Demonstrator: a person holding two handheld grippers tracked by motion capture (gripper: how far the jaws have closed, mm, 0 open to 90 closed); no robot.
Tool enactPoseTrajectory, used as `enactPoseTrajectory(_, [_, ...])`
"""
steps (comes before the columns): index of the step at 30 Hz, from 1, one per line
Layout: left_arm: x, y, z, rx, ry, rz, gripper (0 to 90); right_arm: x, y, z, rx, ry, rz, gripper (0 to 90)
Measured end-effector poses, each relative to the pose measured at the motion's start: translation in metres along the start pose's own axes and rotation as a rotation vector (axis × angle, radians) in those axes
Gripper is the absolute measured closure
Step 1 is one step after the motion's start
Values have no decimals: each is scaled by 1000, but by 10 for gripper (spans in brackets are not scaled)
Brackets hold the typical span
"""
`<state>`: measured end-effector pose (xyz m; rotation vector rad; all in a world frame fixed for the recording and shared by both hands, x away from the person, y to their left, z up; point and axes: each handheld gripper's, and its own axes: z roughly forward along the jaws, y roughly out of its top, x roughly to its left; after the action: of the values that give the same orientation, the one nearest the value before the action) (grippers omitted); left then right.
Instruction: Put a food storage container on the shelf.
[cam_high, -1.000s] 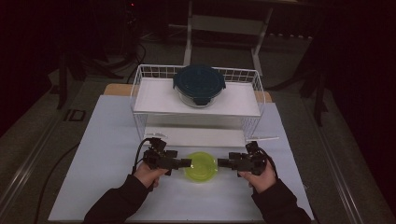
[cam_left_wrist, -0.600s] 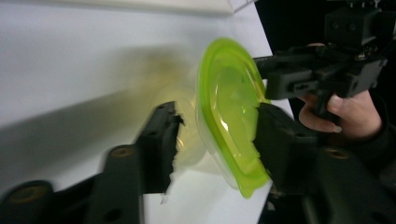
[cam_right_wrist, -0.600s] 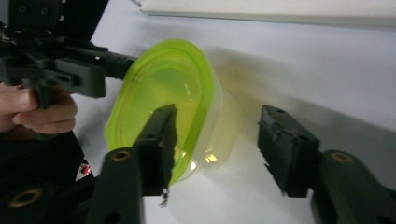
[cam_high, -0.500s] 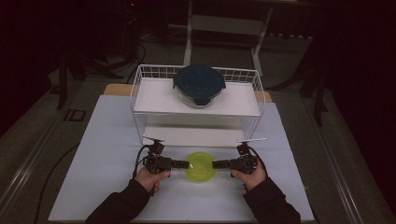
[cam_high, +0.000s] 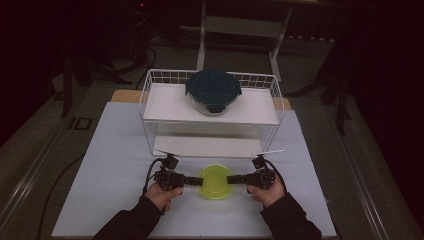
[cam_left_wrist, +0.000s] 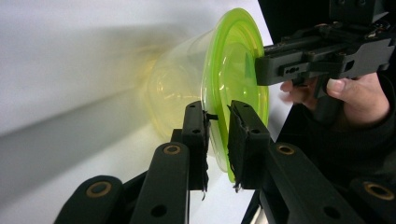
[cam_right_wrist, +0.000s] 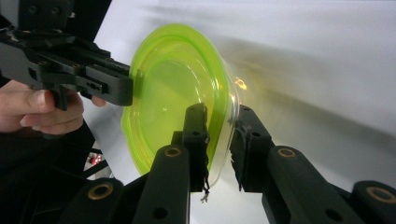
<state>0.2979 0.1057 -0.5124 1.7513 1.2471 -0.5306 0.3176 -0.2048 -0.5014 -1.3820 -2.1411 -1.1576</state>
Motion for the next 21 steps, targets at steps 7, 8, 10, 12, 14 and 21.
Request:
enactPoseTrajectory(7, [-9,-2,-1,0,48,4,802,14,-5,-3,-25,-65,1,804])
enactPoseTrajectory(8, [-9,-2,-2,-10,46,6,802,14,-5,-3,-25,-65,1,804])
enactPoseTrajectory(10, [-9,-2,-4,-14,38,6,810,17,-6,-4,-28,-78,-13,804])
enactPoseTrajectory(12, [-13,-3,-6,-25,47,24,810,18,-6,-6,-39,-73,-15,804])
enactPoseTrajectory(14, [-16,-3,-8,-37,50,26,811,23,-6,-8,-54,-78,-31,805])
enactPoseTrajectory(21, [-27,-1,-19,-59,40,57,814,37,-5,-17,-82,-89,-63,805])
